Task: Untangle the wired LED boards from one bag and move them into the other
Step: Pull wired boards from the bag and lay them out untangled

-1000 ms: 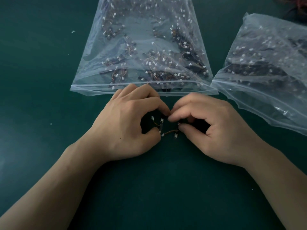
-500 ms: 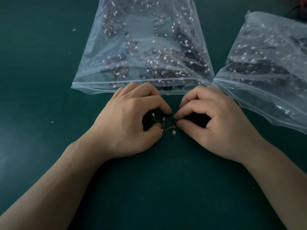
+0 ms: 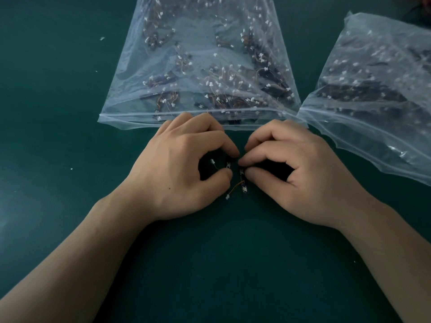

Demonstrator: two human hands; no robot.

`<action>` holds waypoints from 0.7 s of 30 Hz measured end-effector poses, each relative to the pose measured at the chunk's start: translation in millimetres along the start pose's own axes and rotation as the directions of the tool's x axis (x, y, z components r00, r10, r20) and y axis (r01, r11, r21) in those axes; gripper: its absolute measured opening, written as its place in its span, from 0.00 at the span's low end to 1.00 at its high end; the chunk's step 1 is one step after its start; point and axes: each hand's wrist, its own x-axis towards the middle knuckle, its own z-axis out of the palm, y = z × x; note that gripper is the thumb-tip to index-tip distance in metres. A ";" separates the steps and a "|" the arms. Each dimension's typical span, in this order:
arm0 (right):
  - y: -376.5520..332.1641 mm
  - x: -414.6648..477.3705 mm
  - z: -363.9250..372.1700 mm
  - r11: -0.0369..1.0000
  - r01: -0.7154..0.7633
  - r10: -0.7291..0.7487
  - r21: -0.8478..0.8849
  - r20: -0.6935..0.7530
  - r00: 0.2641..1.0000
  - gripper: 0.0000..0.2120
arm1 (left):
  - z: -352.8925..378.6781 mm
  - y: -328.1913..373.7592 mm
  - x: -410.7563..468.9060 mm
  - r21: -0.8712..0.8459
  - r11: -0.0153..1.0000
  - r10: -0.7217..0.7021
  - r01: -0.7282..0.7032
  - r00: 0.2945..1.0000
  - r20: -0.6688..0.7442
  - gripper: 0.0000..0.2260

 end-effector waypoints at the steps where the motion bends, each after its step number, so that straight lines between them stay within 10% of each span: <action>1: -0.4 -0.3 0.3 1.000 -0.011 0.010 -0.009 -0.032 0.999 0.08 | 0.1 0.0 0.0 -0.003 1.000 0.003 -0.003 1.000 -0.007 0.14; 10: -3.4 1.4 3.0 0.972 -0.076 0.085 -0.222 0.032 0.996 0.32 | 5.1 0.8 -0.6 0.060 0.995 -0.072 0.082 0.986 -0.149 0.19; 21: -5.1 3.6 3.2 0.961 -0.059 0.086 -0.269 0.089 0.992 0.33 | 4.2 5.8 -0.2 0.166 0.970 -0.164 0.178 0.982 -0.097 0.28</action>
